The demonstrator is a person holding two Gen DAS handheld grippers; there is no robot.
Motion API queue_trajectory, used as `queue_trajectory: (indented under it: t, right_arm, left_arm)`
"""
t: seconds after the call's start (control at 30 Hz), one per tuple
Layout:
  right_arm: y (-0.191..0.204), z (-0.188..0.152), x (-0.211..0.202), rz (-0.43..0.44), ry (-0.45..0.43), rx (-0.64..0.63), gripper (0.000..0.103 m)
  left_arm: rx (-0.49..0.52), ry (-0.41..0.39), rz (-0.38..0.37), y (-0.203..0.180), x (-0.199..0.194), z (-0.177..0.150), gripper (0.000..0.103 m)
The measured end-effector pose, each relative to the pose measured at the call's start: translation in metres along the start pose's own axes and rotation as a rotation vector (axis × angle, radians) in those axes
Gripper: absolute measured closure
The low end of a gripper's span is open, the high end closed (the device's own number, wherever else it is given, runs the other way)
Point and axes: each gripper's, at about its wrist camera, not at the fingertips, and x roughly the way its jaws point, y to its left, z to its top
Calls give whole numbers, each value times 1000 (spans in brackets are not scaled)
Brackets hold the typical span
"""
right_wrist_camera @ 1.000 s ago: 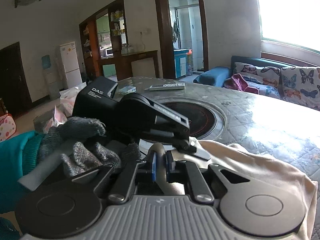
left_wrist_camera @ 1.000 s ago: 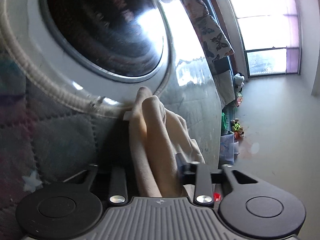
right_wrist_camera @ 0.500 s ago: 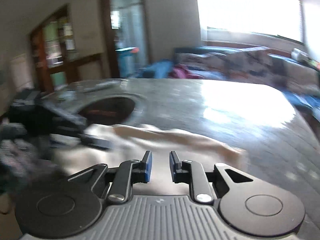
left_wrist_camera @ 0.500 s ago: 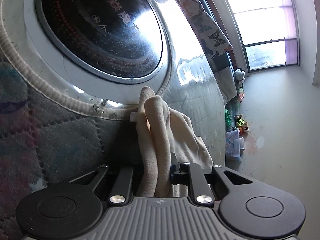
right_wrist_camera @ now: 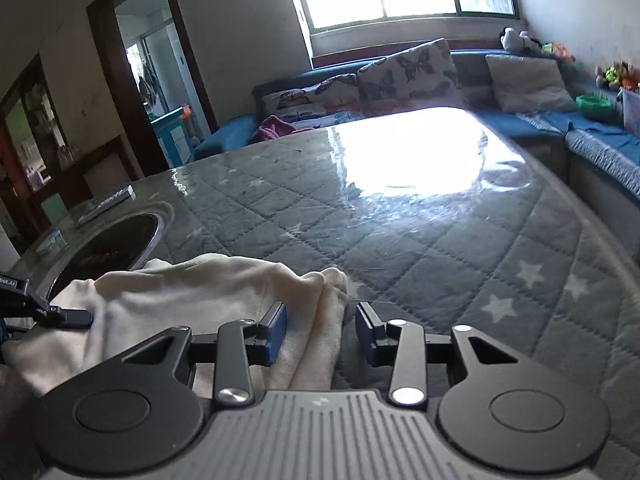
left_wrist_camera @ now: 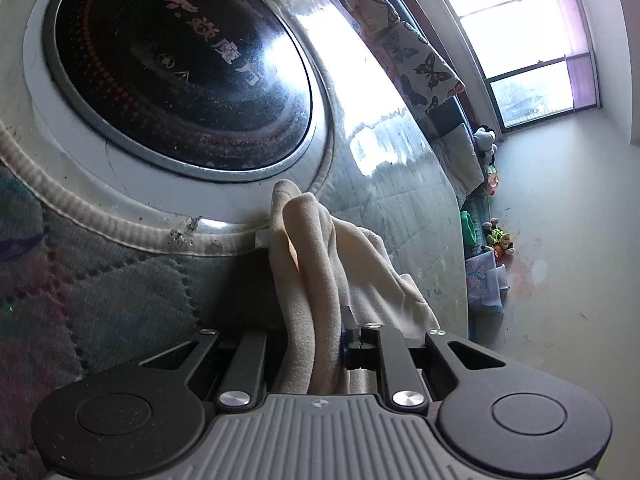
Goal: Fold clothes
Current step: 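Grasp the cloth edge with the left gripper while the right gripper holds its edge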
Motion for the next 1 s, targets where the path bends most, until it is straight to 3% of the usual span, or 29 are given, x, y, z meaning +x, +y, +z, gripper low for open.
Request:
queue_trajectory:
  t: [0.03, 0.13, 0.23, 0.37, 0.57, 1.0]
  right_arm:
    - [1, -1, -1, 1, -7, -1, 66]
    - [2, -2, -2, 30, -10, 14, 86]
    - [5, -3, -11, 32, -40, 5, 92]
    - [10, -5, -26, 31, -99, -10, 93]
    - [8, -3, -59, -9, -173, -41, 94]
    - [-61, 11, -118, -293, -226, -39, 94]
  left_arm:
    - [6, -2, 3, -1, 0, -1, 85]
    - [26, -8, 16, -5, -1, -5, 85]
    - [62, -18, 39, -12, 0, -7, 85]
    - [136, -28, 64, -24, 1, -9, 86]
    - [231, -9, 25, -59, 10, -17, 87]
    - [409, 145, -77, -146, 87, -65, 87]
